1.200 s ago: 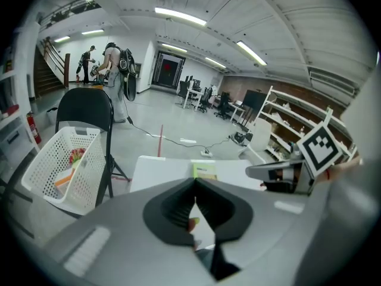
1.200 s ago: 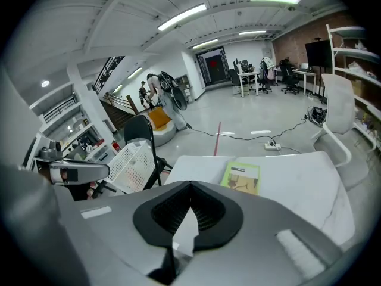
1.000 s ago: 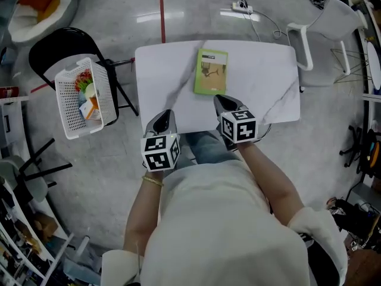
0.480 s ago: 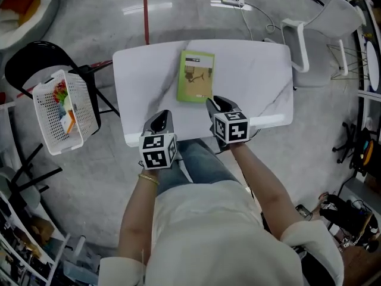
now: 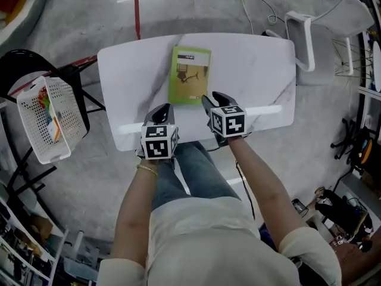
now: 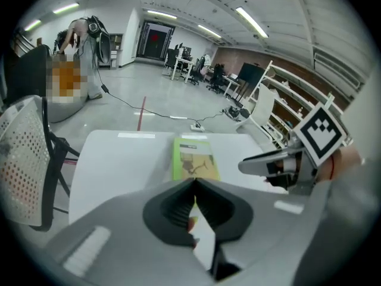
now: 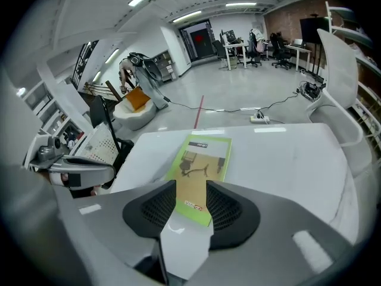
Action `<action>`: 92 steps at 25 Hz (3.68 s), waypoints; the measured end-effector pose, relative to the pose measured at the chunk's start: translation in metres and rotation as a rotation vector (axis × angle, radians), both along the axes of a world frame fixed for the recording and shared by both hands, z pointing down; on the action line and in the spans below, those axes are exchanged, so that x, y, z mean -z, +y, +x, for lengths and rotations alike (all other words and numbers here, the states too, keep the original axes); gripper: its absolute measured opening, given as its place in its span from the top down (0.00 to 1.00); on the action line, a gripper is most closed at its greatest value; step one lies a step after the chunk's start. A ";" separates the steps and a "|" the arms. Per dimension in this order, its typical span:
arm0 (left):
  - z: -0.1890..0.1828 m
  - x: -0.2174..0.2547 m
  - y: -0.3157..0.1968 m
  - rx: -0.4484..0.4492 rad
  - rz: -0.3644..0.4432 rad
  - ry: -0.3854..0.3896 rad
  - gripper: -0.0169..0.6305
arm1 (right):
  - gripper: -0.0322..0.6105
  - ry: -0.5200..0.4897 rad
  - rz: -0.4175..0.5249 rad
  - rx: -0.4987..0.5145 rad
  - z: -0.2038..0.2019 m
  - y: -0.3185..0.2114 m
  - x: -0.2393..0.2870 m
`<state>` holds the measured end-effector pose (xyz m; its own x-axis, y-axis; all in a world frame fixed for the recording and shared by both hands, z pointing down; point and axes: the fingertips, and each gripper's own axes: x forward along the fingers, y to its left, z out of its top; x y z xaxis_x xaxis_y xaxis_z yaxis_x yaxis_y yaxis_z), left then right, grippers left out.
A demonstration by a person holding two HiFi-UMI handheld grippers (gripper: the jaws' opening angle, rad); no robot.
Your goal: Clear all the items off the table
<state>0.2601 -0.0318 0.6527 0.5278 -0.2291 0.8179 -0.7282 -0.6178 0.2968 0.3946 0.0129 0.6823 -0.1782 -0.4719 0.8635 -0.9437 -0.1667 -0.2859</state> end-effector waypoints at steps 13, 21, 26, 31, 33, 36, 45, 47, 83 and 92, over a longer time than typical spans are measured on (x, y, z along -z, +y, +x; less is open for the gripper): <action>0.025 -0.081 0.001 -0.047 -0.110 -0.035 0.72 | 0.68 -0.019 -0.082 -0.023 0.017 -0.005 -0.066; 0.032 -0.131 0.007 -0.096 -0.213 -0.083 0.44 | 0.56 -0.075 -0.114 -0.037 0.020 -0.010 -0.104; 0.037 -0.149 0.014 -0.126 -0.280 -0.080 0.34 | 0.50 -0.109 -0.120 -0.027 0.020 -0.017 -0.120; 0.042 -0.161 0.012 -0.124 -0.306 -0.081 0.32 | 0.46 -0.099 -0.126 0.036 0.011 -0.023 -0.128; 0.042 -0.164 0.011 -0.119 -0.305 -0.093 0.32 | 0.45 -0.108 -0.139 0.045 0.007 -0.022 -0.131; 0.041 -0.165 0.009 -0.103 -0.298 -0.100 0.33 | 0.44 -0.107 -0.152 0.068 0.003 -0.021 -0.135; 0.042 -0.155 0.010 -0.055 -0.326 -0.089 0.52 | 0.50 -0.082 -0.134 0.045 0.006 -0.020 -0.125; 0.043 -0.151 0.011 -0.049 -0.324 -0.075 0.53 | 0.49 -0.081 -0.125 0.034 0.007 -0.020 -0.121; -0.007 0.054 0.047 0.080 -0.108 0.094 0.55 | 0.50 0.036 0.158 0.114 -0.041 0.003 0.095; -0.034 0.106 0.054 0.165 -0.054 0.114 0.55 | 0.50 0.036 0.221 0.203 -0.068 0.002 0.148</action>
